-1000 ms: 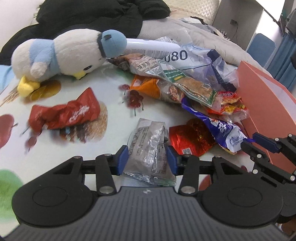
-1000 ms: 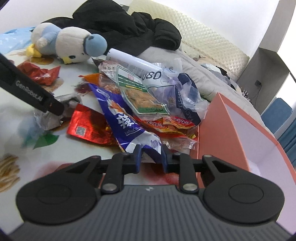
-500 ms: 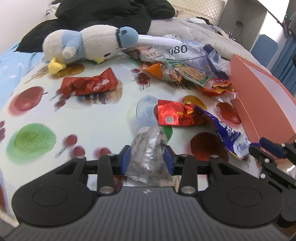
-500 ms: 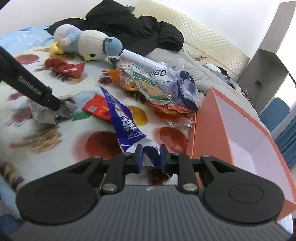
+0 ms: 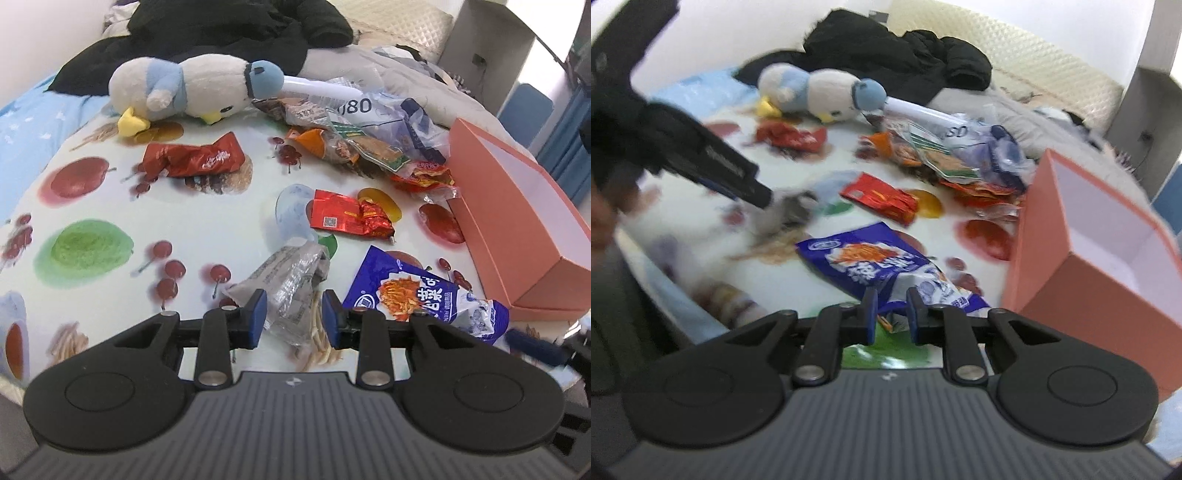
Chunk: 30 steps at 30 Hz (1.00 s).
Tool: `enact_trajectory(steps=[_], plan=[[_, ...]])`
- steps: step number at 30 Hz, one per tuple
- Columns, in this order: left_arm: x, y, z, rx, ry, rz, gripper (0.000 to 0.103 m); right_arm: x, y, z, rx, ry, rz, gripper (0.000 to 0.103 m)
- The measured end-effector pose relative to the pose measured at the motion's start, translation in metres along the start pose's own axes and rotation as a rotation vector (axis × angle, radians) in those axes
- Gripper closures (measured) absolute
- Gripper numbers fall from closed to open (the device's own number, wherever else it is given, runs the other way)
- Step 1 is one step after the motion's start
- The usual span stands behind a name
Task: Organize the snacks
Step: 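Close the left tool on the clear wrapper while the right tool grips the blue bag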
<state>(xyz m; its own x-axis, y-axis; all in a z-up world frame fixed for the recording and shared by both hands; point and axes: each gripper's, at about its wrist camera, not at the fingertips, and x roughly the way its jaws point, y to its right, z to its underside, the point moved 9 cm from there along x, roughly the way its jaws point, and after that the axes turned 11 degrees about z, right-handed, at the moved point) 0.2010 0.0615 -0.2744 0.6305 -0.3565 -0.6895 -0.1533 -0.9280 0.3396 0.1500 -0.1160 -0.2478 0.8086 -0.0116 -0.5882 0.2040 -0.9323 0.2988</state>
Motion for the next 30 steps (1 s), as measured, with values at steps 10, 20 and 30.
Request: enact_trajectory(steps=[10, 20, 30], plan=[[0.035, 0.002, -0.017, 0.177, -0.080, 0.021, 0.042, 0.032, 0.027, -0.010, 0.046, -0.030, -0.084, 0.041], [0.074, -0.001, -0.014, 0.332, -0.169, 0.001, 0.041, 0.077, 0.023, -0.004, -0.115, -0.109, -0.126, 0.029], [0.089, -0.008, -0.012, 0.314, -0.203, 0.024, 0.047, 0.098, 0.019, 0.010, -0.069, -0.171, -0.176, 0.028]])
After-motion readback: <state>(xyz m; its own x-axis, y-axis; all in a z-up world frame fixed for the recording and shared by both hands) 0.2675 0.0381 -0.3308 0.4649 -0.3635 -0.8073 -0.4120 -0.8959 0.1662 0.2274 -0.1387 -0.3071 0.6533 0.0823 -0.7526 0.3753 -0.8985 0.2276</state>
